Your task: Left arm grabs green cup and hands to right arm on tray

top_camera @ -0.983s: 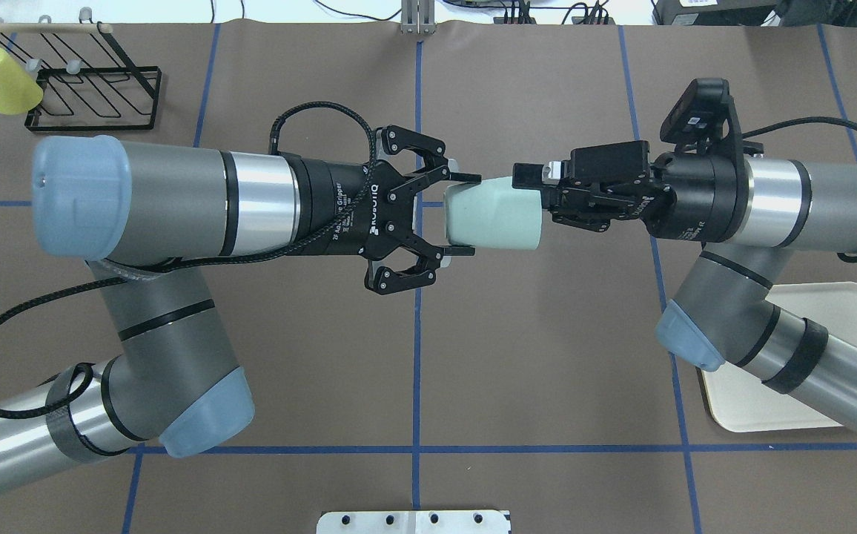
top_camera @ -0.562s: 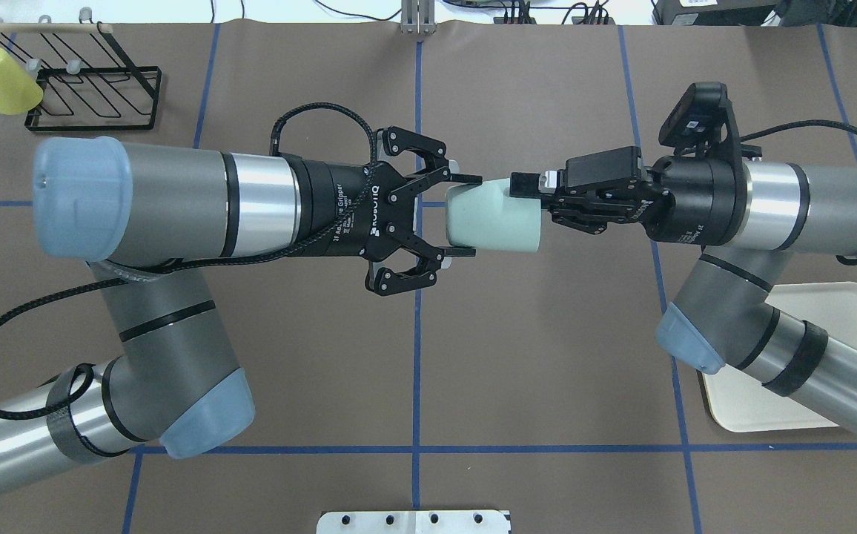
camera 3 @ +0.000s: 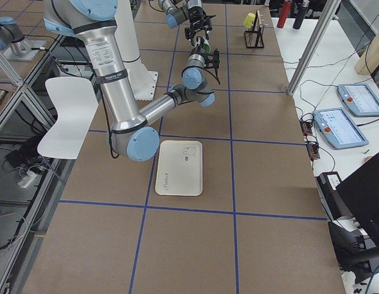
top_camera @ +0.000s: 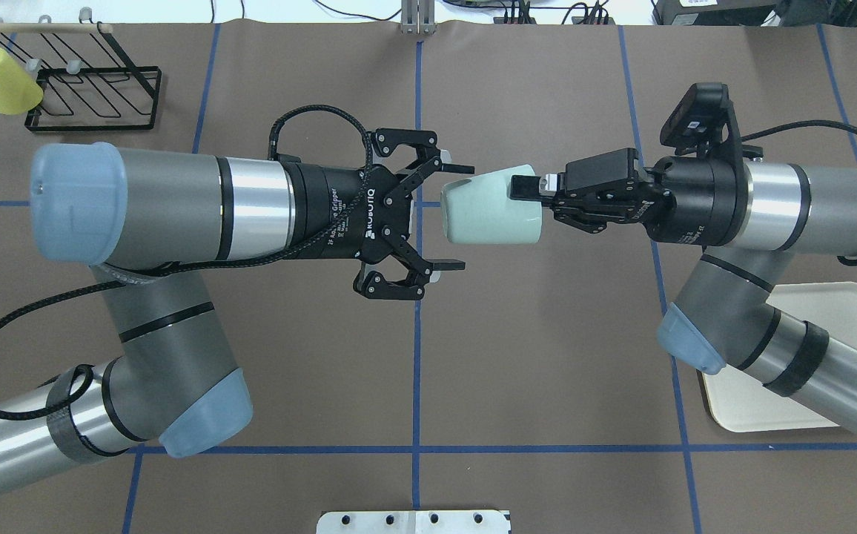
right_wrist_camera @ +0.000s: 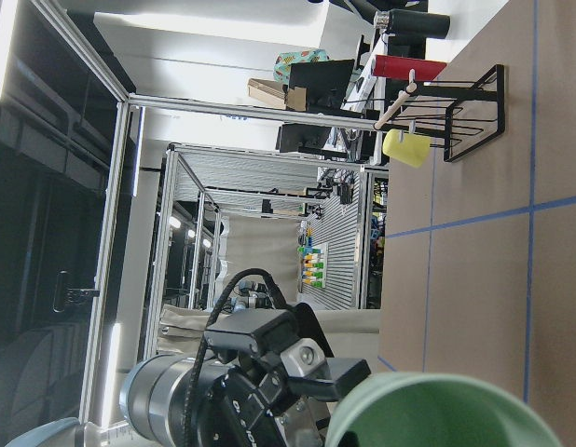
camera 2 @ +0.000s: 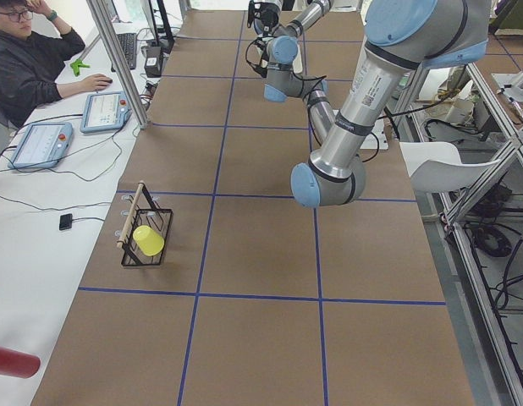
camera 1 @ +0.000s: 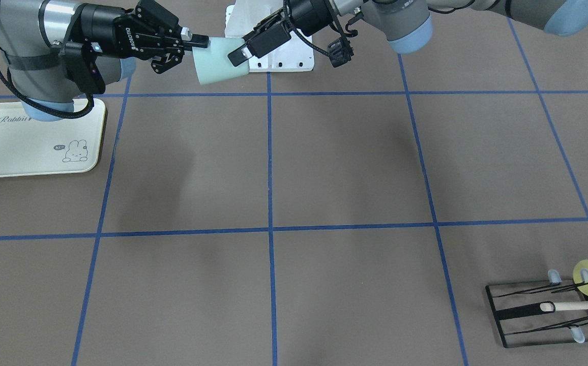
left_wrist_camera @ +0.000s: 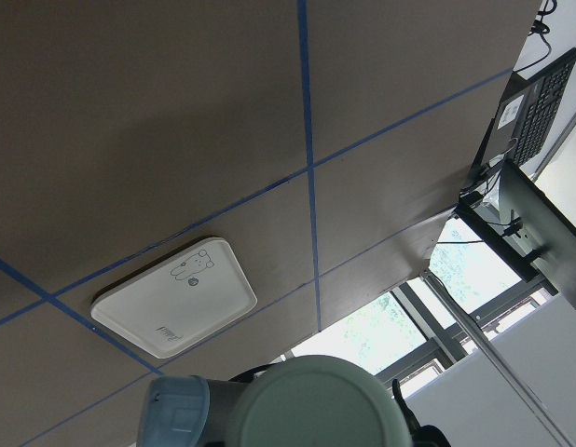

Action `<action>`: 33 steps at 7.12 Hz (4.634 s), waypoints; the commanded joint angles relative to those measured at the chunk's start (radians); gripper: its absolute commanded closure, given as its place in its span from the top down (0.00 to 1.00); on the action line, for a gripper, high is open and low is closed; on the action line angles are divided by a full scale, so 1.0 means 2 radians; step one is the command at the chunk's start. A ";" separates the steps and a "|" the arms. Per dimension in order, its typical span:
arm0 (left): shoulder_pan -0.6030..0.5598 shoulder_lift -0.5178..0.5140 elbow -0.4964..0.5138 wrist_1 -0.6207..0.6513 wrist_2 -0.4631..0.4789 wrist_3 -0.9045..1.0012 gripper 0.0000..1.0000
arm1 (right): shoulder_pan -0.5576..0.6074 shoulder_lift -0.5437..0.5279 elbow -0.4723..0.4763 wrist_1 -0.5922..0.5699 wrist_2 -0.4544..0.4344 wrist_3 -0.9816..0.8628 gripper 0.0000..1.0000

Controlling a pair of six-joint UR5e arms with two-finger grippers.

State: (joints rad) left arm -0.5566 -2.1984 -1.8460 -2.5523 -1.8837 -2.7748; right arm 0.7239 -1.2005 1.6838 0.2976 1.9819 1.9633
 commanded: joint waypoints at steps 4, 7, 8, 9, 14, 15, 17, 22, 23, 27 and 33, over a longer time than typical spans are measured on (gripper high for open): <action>0.000 0.002 0.005 -0.014 -0.001 0.007 1.00 | 0.003 -0.009 0.000 0.000 -0.001 -0.003 0.00; -0.002 0.002 0.006 -0.014 -0.001 0.008 1.00 | 0.037 -0.032 -0.024 0.000 -0.001 -0.034 0.00; -0.005 0.002 0.006 -0.013 0.000 0.023 1.00 | 0.056 -0.033 -0.042 -0.002 0.002 -0.066 0.00; -0.008 0.002 0.016 -0.012 0.001 0.085 1.00 | 0.075 -0.033 -0.071 -0.005 0.007 -0.099 0.00; -0.056 0.023 0.026 -0.007 0.002 0.400 1.00 | 0.192 -0.033 -0.116 -0.187 0.125 -0.341 0.00; -0.061 0.042 0.026 -0.006 0.002 0.457 1.00 | 0.212 -0.034 -0.115 -0.239 0.150 -0.397 0.00; -0.090 0.059 0.026 0.013 -0.003 0.473 1.00 | 0.270 -0.056 -0.107 -0.328 0.198 -0.515 0.00; -0.149 0.105 -0.009 0.104 -0.049 0.607 1.00 | 0.288 -0.145 -0.020 -0.488 0.133 -0.717 0.00; -0.176 0.111 -0.008 0.104 -0.080 0.608 1.00 | 0.285 -0.157 0.059 -0.619 0.087 -0.795 0.00; -0.239 0.153 -0.028 0.207 -0.109 0.761 1.00 | 0.238 -0.245 0.154 -0.792 0.080 -0.863 0.00; -0.243 0.184 -0.043 0.213 -0.107 0.790 1.00 | 0.136 -0.279 0.212 -0.875 0.022 -0.863 0.00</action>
State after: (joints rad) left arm -1.0415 -1.8303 -1.9311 -2.1263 -2.0973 -1.1955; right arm 1.0459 -1.7585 2.0962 -1.4226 2.0712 0.2367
